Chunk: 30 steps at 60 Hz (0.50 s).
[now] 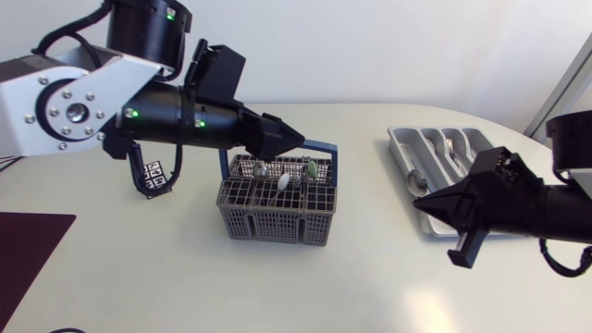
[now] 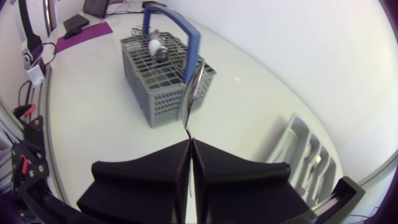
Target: Transfer all utensils from the basket to the drawer tray.
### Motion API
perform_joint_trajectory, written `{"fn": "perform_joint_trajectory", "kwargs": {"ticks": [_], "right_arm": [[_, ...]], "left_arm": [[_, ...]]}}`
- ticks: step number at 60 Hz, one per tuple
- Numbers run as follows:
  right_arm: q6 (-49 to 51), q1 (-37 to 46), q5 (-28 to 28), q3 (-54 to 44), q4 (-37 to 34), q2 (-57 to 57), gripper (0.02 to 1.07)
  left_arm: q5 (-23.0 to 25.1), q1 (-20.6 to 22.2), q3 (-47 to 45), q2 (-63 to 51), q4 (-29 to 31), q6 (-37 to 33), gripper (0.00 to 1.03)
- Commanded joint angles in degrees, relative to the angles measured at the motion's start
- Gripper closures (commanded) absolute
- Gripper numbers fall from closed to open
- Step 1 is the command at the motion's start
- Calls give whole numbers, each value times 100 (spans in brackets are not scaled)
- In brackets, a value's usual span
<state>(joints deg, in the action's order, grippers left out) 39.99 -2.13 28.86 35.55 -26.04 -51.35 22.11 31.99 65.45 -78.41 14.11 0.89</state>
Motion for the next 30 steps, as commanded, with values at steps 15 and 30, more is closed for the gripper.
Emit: {"fn": "perform_joint_trajectory", "kwargs": {"ticks": [15,30], "right_arm": [[2118,2498,208,-250,398,-613,101],[2971,3597,216,-268,1708,-1896,101]], "left_arm": [[-857,88,-340,-368,66,-537,35],[-1121,97,-542,-482,-5,-721,35]]}}
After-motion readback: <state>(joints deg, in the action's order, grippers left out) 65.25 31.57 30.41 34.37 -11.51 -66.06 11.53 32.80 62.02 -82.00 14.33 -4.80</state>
